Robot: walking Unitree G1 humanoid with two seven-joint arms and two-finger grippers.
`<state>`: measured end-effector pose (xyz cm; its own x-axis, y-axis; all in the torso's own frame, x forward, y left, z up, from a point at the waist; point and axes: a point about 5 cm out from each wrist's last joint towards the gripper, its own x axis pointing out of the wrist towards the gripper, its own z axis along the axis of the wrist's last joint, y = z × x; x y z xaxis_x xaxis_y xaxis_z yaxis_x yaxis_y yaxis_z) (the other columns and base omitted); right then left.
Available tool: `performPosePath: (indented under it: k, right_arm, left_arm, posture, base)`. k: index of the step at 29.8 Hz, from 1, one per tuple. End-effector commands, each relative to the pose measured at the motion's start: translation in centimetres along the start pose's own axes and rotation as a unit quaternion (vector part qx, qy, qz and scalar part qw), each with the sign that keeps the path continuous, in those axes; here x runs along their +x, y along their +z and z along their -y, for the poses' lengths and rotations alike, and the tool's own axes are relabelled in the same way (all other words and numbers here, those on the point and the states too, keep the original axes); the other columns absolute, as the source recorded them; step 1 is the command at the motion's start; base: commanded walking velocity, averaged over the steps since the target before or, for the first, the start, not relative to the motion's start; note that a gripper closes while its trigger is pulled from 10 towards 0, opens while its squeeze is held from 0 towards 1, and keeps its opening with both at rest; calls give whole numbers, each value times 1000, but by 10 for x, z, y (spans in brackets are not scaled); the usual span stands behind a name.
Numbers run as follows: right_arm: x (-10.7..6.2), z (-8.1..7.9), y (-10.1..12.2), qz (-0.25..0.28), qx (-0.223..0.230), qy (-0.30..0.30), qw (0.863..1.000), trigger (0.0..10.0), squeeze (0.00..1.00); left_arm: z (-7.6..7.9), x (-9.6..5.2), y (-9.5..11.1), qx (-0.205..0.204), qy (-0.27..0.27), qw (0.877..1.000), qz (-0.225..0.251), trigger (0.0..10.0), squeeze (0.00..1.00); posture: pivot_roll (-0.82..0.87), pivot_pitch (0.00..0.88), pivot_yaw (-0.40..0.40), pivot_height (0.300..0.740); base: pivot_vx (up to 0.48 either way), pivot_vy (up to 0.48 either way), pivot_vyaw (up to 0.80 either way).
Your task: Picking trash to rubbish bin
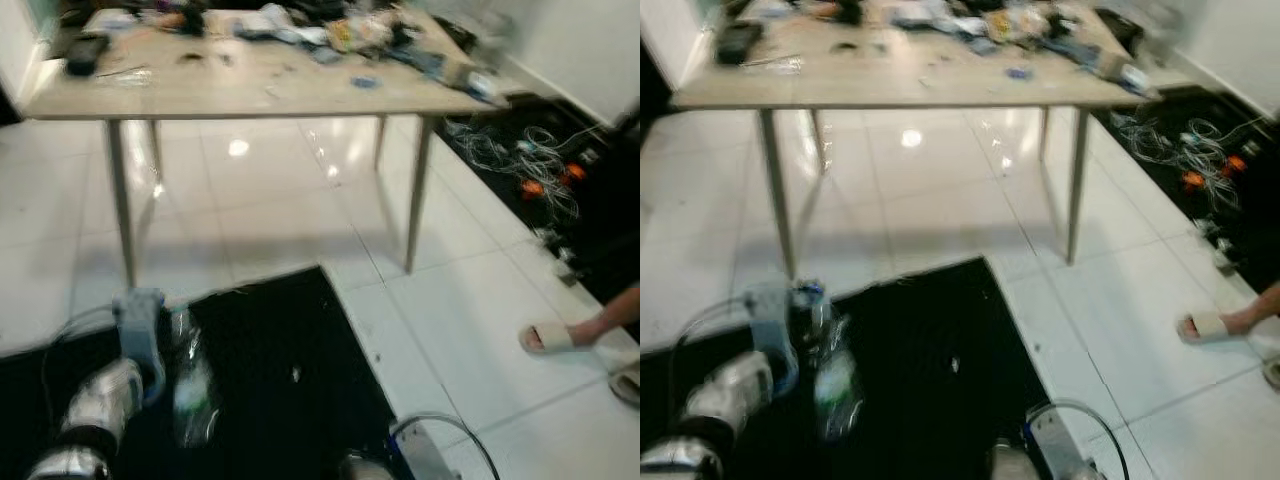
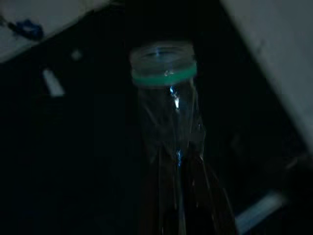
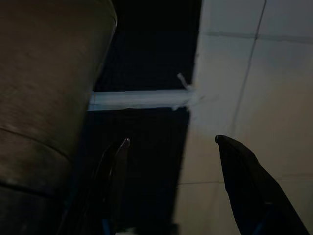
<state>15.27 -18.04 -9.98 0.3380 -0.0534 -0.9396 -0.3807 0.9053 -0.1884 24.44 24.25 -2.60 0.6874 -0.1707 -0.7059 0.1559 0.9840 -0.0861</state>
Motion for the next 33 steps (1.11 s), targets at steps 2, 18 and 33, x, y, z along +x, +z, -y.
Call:
performPosePath:
  k: [2,18,33]
  right_arm:
    - [0,-7,-2,-5,9,12,1000,10000,0]
    - [0,-7,-3,-5,10,13,1000,10000,0]
    - [0,-12,-7,-12,17,12,1000,10000,0]
  left_arm:
    - [-5,-4,-20,35,30,998,-39,10000,0]
    - [9,-31,-130,182,74,948,-251,10000,0]
    - [15,-35,-143,199,76,939,-270,10000,0]
  posture:
    - [6,89,30,740]
    - [8,75,40,740]
    - [-12,79,47,740]
  base:
    - [0,0,-800]
    - [0,0,-800]
    - [0,0,-800]
